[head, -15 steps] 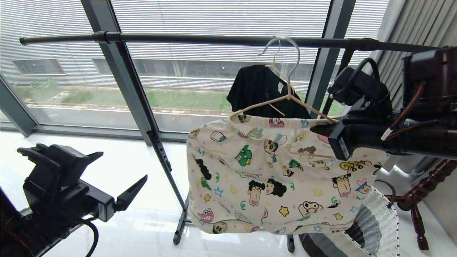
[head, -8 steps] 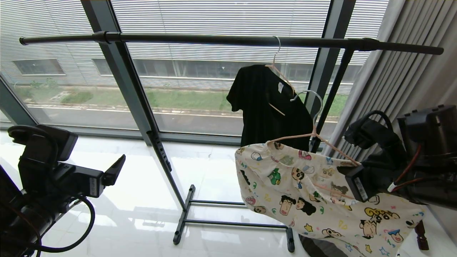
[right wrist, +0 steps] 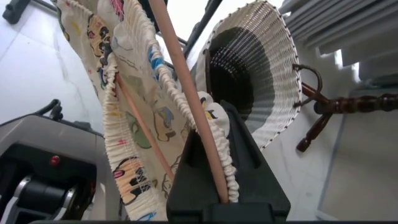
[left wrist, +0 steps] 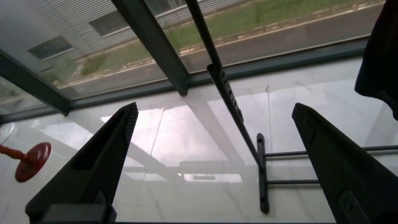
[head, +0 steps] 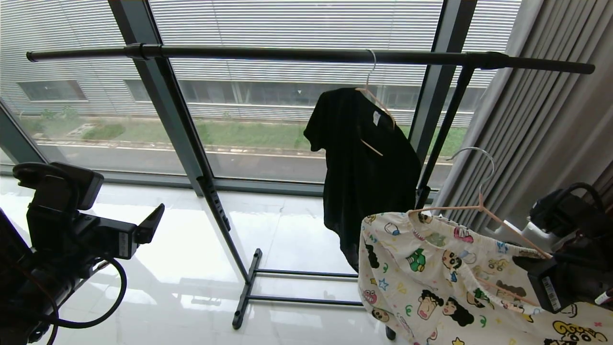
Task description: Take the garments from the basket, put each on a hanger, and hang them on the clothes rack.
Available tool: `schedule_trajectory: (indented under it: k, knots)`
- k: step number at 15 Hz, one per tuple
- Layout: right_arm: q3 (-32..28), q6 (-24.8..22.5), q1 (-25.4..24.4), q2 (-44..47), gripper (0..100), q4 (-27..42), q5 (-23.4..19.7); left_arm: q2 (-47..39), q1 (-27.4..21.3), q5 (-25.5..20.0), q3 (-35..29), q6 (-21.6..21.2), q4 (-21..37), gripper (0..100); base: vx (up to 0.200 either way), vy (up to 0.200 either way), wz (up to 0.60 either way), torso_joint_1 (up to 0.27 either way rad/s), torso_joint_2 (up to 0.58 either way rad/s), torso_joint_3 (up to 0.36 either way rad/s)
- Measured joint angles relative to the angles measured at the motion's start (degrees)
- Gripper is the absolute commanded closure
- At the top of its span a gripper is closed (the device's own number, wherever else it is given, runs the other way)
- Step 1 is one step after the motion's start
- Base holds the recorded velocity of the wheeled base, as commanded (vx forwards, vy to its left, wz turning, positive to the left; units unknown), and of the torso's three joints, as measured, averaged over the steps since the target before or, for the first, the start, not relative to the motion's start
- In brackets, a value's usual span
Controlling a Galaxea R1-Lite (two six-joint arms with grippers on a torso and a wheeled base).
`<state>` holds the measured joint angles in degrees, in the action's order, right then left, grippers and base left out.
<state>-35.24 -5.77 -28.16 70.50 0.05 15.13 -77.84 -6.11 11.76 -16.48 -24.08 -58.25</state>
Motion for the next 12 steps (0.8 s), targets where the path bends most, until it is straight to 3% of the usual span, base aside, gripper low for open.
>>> schedule_trajectory:
  k: [6, 12]
  knots:
    - [0.27, -0.09, -0.61, -2.8, 100, -0.05, -0.09, -0.28, 0.05, 0.0, 0.0, -0.01, 0.0, 0, 0.0, 0.2, 0.0, 0.004, 0.0, 0.001]
    - [-3.86, 0.55, -4.5, -0.27, 100, -0.16, -0.13, -0.39, 0.05, -0.11, -0.09, -1.13, 0.0, 0, 0.0, 0.2, 0.0, -0.001, 0.0, 0.004]
